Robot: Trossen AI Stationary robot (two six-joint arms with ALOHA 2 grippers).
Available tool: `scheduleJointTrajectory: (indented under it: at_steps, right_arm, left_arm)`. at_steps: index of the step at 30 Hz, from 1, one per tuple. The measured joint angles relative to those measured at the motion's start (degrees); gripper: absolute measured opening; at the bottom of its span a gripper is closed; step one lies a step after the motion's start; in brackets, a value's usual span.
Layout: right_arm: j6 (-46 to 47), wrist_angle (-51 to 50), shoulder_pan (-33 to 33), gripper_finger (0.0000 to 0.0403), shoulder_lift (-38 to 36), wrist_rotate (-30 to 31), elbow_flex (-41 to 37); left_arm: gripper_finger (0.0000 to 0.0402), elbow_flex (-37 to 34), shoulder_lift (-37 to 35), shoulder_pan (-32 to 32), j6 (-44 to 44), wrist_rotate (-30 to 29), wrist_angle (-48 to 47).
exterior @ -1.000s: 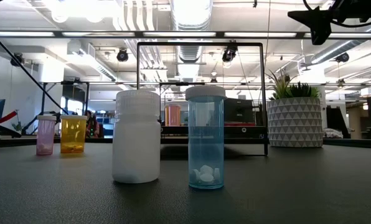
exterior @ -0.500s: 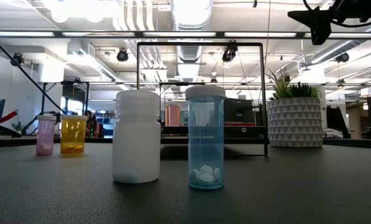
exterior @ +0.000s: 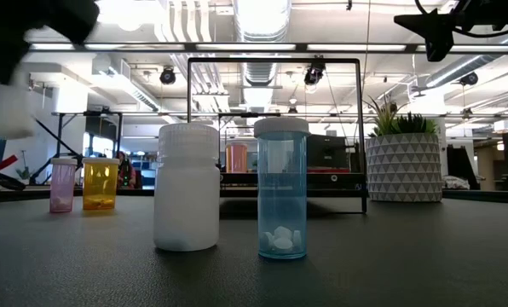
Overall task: Pick and place medicine bottles onto shelf by color
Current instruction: Put the left white pill bottle on the shelf aligned with the white pill bottle
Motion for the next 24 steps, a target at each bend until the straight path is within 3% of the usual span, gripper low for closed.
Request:
scheduleJointTrajectory:
  at_steps: [12, 24]
  right_arm:
    - [0.0, 0.0, 0.0, 0.0226, 0.0, 0.0, 0.0]
    - [0.0, 0.0, 0.0, 0.0226, 0.0, 0.0, 0.0]
  left_arm:
    - [0.014, 6.7, 6.1, 23.2, 20.2, 0.0, 0.4]
    - [0.0141, 22.2, 22.2, 34.6, 29.7, 0.8, -1.4]
